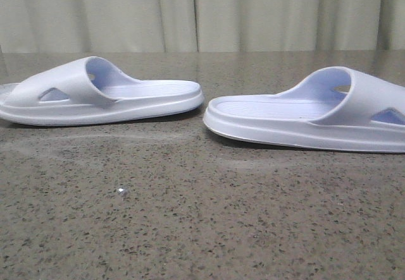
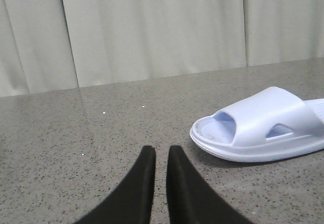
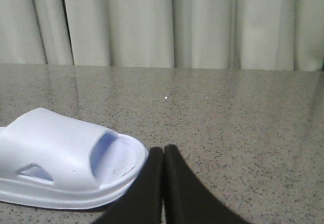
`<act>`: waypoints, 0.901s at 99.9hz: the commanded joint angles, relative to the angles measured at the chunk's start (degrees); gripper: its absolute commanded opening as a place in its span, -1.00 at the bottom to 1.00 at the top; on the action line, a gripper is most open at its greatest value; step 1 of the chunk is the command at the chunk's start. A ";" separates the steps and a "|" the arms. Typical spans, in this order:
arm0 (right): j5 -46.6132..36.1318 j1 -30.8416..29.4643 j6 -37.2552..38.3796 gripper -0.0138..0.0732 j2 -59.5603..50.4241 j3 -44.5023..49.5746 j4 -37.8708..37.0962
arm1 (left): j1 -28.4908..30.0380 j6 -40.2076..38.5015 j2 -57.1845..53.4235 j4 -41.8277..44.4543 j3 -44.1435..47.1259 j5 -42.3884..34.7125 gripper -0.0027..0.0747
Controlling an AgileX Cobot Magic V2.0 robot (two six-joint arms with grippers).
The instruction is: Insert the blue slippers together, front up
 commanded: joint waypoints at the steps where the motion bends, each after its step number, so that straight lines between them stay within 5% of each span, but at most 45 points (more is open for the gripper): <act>1: -4.26 -0.37 -0.13 -0.93 -1.20 1.23 -0.14 | -0.46 -0.45 -1.66 -0.31 0.63 -3.97 -0.89; 78: -9.58 -0.37 -0.13 -0.93 -1.20 1.23 -0.14 | -0.46 -0.45 -1.66 -0.31 0.63 -4.38 -0.89; 90: -10.48 -0.37 -0.13 -0.93 -1.20 1.01 1.35 | -0.46 -0.45 -1.66 -7.56 0.63 -5.95 -0.89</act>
